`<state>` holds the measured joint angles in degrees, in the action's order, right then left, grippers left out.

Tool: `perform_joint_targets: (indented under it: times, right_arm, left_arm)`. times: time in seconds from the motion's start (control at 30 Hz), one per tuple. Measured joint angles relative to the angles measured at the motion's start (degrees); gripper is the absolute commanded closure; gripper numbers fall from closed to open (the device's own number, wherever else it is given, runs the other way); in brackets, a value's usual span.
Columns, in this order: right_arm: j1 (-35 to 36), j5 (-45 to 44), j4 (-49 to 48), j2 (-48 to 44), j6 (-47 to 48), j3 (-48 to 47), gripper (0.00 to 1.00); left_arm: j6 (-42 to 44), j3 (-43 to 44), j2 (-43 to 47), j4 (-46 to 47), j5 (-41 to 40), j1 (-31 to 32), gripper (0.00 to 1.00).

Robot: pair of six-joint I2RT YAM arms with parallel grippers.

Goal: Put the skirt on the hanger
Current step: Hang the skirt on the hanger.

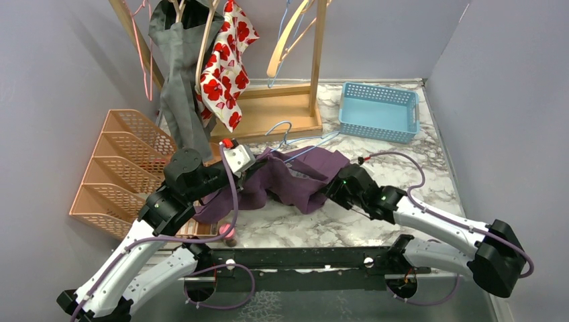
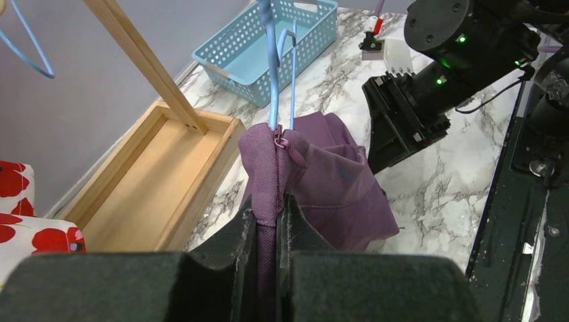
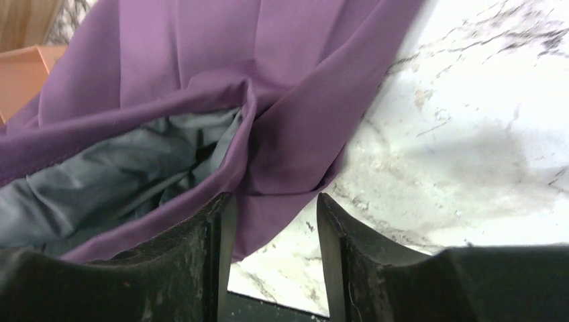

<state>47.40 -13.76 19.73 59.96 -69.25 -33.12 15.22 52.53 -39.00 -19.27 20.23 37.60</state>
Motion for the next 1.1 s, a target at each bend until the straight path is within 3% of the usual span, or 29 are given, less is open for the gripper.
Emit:
perform_joint_targets:
  times: [0.2,0.5,0.77,0.93,1.1]
  right_arm:
    - [-4.8,0.2,-2.5,-0.6,2.4,0.3,0.31]
    - [-5.6,-2.1,-1.4,-5.1,3.1,-2.6,0.3]
    - [-7.0,0.0,-1.6,4.6,2.6,-5.2,0.62]
    - [-7.3,3.1,-3.3,5.5,2.8,-3.3,0.98]
    - [-9.4,3.4,-3.4,3.9,6.2,-3.1,0.99]
  left_arm:
    - [-0.1,-0.3,1.0,-0.1,0.3,0.0,1.0]
    - [-0.3,-0.6,1.6,-0.1,1.4,0.0,1.0]
    - [-0.5,-0.6,1.7,-0.1,1.9,0.0,1.0]
    - [-0.7,-0.6,1.7,-0.1,1.9,0.0,1.0]
    - [-0.7,-0.6,1.8,-0.3,2.0,0.0,1.0]
